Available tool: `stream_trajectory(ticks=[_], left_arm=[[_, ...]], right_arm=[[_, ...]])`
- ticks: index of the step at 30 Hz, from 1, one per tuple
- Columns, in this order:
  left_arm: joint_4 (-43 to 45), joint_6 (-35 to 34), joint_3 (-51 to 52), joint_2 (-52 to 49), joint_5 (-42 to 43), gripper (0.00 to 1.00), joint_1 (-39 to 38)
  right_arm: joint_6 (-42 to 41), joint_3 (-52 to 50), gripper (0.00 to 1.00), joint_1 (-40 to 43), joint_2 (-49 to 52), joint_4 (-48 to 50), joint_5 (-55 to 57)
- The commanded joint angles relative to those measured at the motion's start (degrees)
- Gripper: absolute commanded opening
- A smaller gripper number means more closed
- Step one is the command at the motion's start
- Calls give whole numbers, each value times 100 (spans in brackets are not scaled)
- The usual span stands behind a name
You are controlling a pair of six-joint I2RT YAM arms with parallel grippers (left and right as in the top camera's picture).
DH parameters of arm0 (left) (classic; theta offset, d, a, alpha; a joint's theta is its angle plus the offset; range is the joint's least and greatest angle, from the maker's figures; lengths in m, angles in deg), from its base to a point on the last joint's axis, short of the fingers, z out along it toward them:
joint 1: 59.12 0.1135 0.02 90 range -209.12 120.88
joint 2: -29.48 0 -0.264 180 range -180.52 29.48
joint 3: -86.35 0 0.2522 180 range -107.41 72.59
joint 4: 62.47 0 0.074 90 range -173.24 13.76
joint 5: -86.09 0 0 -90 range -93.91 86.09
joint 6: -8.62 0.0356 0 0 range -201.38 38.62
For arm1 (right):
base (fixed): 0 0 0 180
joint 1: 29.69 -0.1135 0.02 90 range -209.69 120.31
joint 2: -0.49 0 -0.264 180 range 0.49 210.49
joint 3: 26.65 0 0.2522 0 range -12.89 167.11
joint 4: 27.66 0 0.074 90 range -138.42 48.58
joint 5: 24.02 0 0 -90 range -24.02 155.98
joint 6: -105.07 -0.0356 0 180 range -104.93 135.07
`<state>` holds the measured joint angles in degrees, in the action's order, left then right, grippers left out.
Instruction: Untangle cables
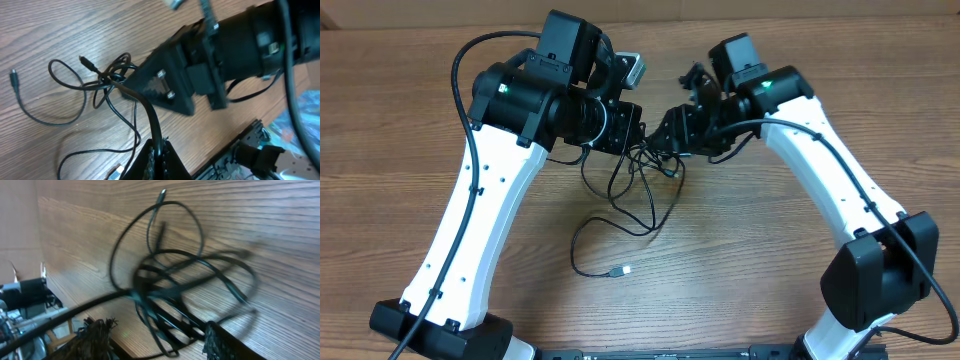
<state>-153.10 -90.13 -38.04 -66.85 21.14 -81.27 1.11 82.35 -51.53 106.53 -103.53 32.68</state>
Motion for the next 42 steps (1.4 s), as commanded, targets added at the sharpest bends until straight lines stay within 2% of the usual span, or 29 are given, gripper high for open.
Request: stream_trajectory(ticks=[1, 3, 5, 11, 15, 20, 24, 26, 29, 33, 38, 42], left_arm=[[20, 181, -90, 122, 564, 4, -37], [20, 267, -90, 122, 772, 4, -37], [22, 289, -90, 122, 820, 4, -37], [24, 280, -90, 122, 809, 4, -37], [7, 280, -90, 122, 798, 4, -37], [-79, 195, -90, 120, 304, 4, -37], [-382, -846, -85, 109, -1508, 4, -37], [-704, -1615, -83, 98, -2791, 4, -37], [-979, -2031, -74, 98, -3530, 4, -35], [-1104, -2225, -68, 98, -3877, 4, -28], [-1093, -2262, -63, 98, -3921, 4, -26], [-1075, -2299, -50, 81, -3917, 4, -26]], right_arm=[[48, 57, 60, -55, -11, 31, 391], [52, 24, 59, -55, -9, 28, 492], [50, -44, 53, -55, -9, 26, 498], [50, -188, 27, -55, -9, 7, 498], [48, -188, 4, -55, -9, 31, 498], [28, -184, 4, -55, -13, 33, 498], [26, 17, 4, 20, -66, 48, 498], [-11, 278, 4, 105, -190, 44, 501], [-190, 540, 4, 216, -345, 2, 501], [-422, 756, 4, 376, -612, -24, 494], [-426, 780, 4, 507, -1021, 0, 466], [-426, 780, 4, 573, -1381, 120, -68]])
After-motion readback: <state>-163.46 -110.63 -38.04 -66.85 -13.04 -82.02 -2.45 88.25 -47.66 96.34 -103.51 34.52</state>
